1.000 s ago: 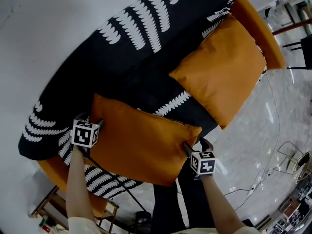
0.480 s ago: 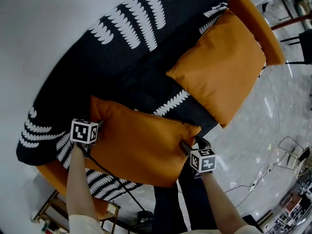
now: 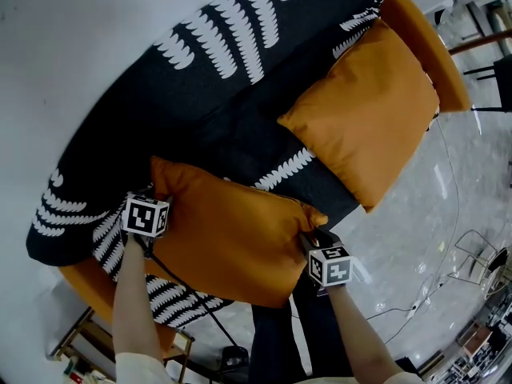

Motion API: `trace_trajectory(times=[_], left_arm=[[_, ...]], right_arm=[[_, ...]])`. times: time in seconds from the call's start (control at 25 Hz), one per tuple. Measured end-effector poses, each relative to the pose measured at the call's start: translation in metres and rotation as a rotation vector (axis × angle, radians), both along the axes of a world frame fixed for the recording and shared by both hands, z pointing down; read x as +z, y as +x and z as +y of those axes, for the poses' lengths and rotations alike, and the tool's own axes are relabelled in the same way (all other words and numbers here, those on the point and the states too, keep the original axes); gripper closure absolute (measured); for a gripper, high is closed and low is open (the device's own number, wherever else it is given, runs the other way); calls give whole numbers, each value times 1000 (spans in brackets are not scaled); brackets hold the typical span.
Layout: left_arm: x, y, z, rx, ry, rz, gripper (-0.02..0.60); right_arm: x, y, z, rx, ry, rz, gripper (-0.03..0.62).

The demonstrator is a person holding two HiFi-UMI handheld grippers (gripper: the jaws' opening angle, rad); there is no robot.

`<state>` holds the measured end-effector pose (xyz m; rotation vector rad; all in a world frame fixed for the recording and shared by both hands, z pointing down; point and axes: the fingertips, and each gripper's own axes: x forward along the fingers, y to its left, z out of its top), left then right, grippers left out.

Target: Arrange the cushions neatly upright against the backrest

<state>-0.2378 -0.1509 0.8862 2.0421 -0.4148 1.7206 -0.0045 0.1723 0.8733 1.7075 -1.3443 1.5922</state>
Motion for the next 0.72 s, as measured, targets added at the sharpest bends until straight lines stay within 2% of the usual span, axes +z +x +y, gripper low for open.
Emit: trace_trajectory(times=[0.12,0.44,0.56,0.72], left_arm=[[-6,0,1,25,28,-8,418],[-44,-9,13,2,111,21,505],[-57,-18,19,0,141,14,525],[-82,-33,23,4,195,36,540]], right_arm=[[-3,-2,0,-23,-10,13,476],[-28,-6,5,-75,4,19,530],[-42,-12,6,-91,17,12,542],[-67,-20,2,-161,49,5,551]])
